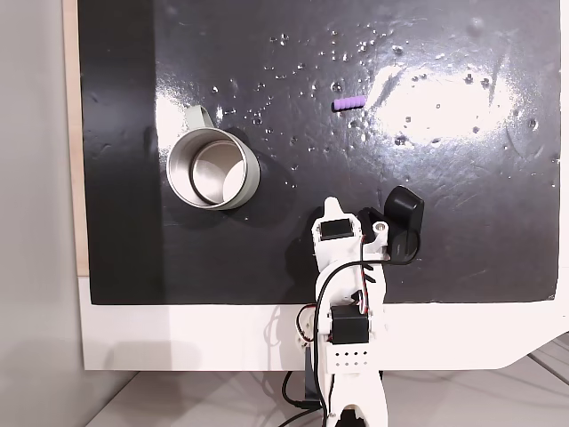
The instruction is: Grasp a pengrip and put it in the cup.
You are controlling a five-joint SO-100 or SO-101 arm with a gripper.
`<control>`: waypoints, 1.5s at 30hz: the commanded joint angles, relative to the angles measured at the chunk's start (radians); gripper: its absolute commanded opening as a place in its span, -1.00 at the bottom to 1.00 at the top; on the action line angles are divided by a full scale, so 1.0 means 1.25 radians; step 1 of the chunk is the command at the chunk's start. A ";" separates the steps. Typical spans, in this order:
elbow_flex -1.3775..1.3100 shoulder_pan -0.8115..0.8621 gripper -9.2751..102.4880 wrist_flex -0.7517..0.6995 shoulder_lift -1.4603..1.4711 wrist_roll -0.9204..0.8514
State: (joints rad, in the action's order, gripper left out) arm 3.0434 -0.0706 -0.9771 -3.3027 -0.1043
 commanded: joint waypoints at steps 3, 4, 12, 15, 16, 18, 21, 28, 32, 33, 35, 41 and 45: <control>-0.002 -0.020 -0.83 0.031 -0.011 -0.007; -0.002 -0.020 -0.83 0.031 -0.011 -0.007; -0.025 -0.009 -0.83 0.031 -0.011 -0.011; -0.096 0.012 -0.83 0.031 -0.011 -0.013; -0.118 0.012 -0.83 0.031 -0.011 -0.013; -0.157 0.006 -0.83 0.027 -0.011 -0.015; -0.217 -0.016 -0.83 0.026 0.031 -0.028; -0.461 -0.037 -0.83 0.054 0.383 -0.036; -0.609 -0.031 -0.83 0.053 0.594 -0.037; -0.649 -0.027 -0.83 0.048 0.643 -0.039; -0.735 -0.022 -0.81 0.023 0.745 -0.039; -0.958 0.004 -0.61 -0.052 1.028 -0.040; -1.035 0.031 -0.53 -0.056 1.135 -0.040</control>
State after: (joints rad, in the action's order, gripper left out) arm 1.8669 -0.0736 -1.0400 -1.9420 -0.1411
